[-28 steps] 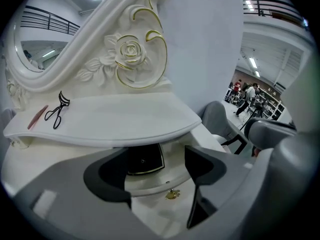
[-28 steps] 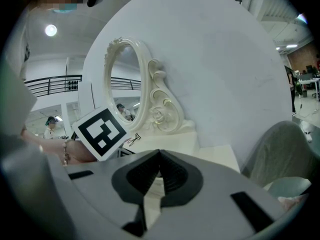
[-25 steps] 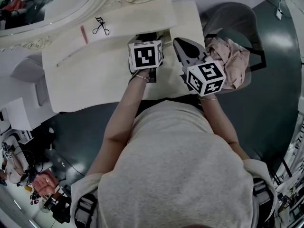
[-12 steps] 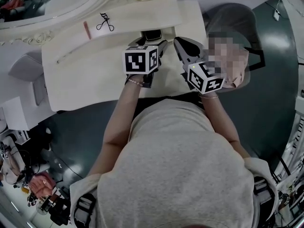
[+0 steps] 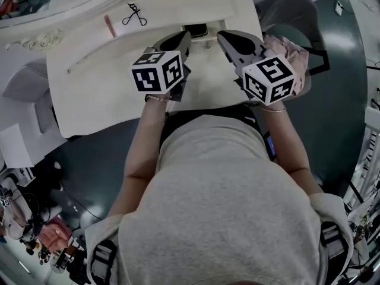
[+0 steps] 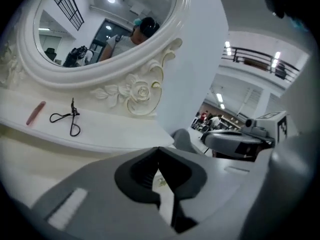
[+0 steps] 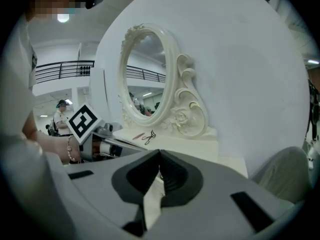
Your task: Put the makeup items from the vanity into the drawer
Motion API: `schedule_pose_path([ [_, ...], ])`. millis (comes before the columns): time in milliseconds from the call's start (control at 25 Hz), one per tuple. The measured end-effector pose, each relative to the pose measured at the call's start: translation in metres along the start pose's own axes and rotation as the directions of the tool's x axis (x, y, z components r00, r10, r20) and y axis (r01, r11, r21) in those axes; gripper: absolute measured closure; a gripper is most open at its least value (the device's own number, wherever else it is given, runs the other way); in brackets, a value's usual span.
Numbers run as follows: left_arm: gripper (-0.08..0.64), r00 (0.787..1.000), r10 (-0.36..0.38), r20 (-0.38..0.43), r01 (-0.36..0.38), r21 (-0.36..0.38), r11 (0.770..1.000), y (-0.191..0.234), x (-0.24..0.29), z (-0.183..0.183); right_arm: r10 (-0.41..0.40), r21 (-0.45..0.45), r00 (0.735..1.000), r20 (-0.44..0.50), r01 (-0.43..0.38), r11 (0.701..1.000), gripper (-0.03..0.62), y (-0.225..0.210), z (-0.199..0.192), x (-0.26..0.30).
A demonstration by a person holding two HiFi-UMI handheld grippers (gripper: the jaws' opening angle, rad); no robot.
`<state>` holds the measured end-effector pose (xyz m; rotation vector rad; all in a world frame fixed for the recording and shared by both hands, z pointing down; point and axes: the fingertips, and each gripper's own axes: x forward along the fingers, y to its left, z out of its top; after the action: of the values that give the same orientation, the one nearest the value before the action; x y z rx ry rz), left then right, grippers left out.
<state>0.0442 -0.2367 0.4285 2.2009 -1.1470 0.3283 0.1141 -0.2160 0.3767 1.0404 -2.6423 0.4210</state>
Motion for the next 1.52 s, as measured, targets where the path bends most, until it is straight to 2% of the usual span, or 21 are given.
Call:
schedule_pose_path([
  [80,0.549,0.991,-0.102,0.087,0.101,0.006,0.995,-0.010,-0.012,0.012,0.024,-0.036,0.999,-0.024,-0.025,0.999,0.583,0.009,0.003,0.004],
  [200,0.549,0.960,-0.217,0.179,0.214,0.033,0.976,-0.019,-0.031,0.023,0.048,-0.071,0.997,-0.056,-0.052,0.996,0.584,0.022,0.008,0.009],
  [280,0.551,0.943,-0.252,0.217,0.245,0.060,0.968,-0.021,-0.042,0.027,0.067,-0.092,0.996,-0.064,-0.073,0.993,0.583,0.032,0.013,0.013],
  [400,0.551,0.905,-0.292,0.310,0.279,0.085,0.956,-0.022,-0.064,0.036,0.099,-0.134,0.993,-0.071,-0.108,0.985,0.584,0.049,0.021,0.018],
  [480,0.551,0.894,-0.297,0.336,0.283,0.092,0.955,-0.020,-0.075,0.037,0.116,-0.150,0.990,-0.079,-0.127,0.981,0.584,0.058,0.025,0.019],
  [680,0.551,0.904,-0.286,0.318,0.248,0.154,0.956,-0.012,-0.088,0.030,0.119,-0.171,0.988,-0.096,-0.135,0.976,0.584,0.070,0.025,0.019],
  [880,0.551,0.889,-0.335,0.312,0.254,0.273,0.928,-0.025,-0.102,0.022,0.123,-0.210,0.985,-0.119,-0.146,0.967,0.584,0.082,0.022,0.022],
  [960,0.551,0.895,-0.327,0.305,0.237,0.297,0.925,-0.026,-0.104,0.018,0.119,-0.221,0.987,-0.105,-0.140,0.965,0.584,0.087,0.026,0.023],
  [1120,0.551,0.911,-0.286,0.298,0.195,0.299,0.934,-0.022,-0.105,0.012,0.100,-0.225,0.993,-0.057,-0.111,0.968,0.584,0.096,0.031,0.025],
  [1320,0.551,0.899,-0.309,0.310,0.226,0.274,0.935,-0.022,-0.108,0.011,0.079,-0.179,0.996,-0.035,-0.084,0.980,0.584,0.108,0.021,0.034],
  [1520,0.551,0.917,-0.256,0.306,0.181,0.250,0.951,-0.016,-0.105,0.012,0.034,-0.125,0.998,-0.043,-0.039,0.991,0.584,0.108,0.011,0.038],
])
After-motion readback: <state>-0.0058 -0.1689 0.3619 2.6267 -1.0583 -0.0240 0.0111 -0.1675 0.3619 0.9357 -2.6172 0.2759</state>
